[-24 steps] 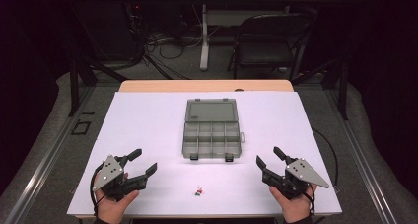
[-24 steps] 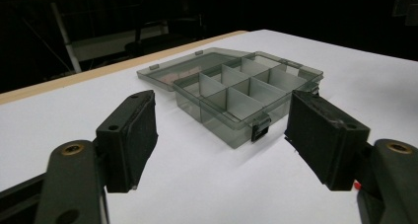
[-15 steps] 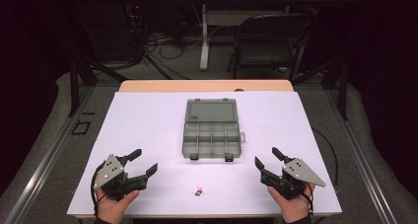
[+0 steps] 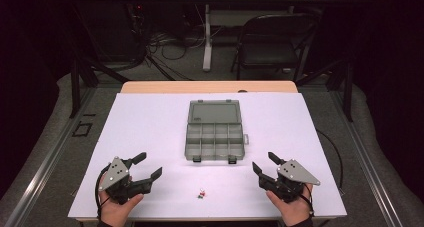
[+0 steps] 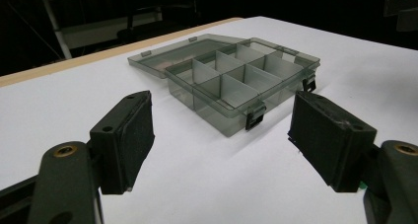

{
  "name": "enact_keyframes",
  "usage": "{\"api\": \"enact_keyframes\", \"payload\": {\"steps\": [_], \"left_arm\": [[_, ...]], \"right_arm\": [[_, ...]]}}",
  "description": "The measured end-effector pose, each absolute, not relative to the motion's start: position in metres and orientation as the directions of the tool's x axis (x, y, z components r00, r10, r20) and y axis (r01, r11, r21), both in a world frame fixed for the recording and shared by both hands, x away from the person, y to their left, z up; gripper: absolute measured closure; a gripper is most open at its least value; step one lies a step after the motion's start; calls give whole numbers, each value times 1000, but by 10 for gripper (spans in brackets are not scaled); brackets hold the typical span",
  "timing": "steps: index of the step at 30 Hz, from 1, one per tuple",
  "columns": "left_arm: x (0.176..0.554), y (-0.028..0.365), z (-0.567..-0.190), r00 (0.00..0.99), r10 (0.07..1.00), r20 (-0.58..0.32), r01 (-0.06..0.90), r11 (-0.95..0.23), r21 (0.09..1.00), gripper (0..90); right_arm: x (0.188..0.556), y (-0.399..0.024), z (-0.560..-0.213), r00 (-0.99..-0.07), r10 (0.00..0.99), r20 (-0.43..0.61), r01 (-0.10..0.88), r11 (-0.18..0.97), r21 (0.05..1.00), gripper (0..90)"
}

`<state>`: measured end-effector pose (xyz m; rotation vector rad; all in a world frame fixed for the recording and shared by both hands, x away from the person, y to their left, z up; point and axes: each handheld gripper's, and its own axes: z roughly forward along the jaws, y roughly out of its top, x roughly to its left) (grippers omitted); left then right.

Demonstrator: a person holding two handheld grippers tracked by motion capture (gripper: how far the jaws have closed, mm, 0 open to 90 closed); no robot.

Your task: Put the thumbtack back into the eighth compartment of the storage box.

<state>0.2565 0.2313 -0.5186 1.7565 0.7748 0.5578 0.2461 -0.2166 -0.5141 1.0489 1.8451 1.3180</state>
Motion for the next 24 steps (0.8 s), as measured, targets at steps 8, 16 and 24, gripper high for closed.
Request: {"api": "enact_keyframes", "payload": {"steps": [8, 16, 24], "left_arm": [[256, 231, -519, 674, 739, -10, 237, -203, 950, 247], [257, 230, -520, 674, 739, -19, 243, -198, 950, 248], [258, 230, -521, 677, 735, -26, 252, -198, 947, 248]], "right_arm": [[247, -206, -508, -503, 856, -118, 215, 256, 942, 384], [253, -195, -502, -538, 834, -124, 259, 304, 917, 406], [261, -180, -501, -609, 792, -45, 324, 300, 897, 446]]}}
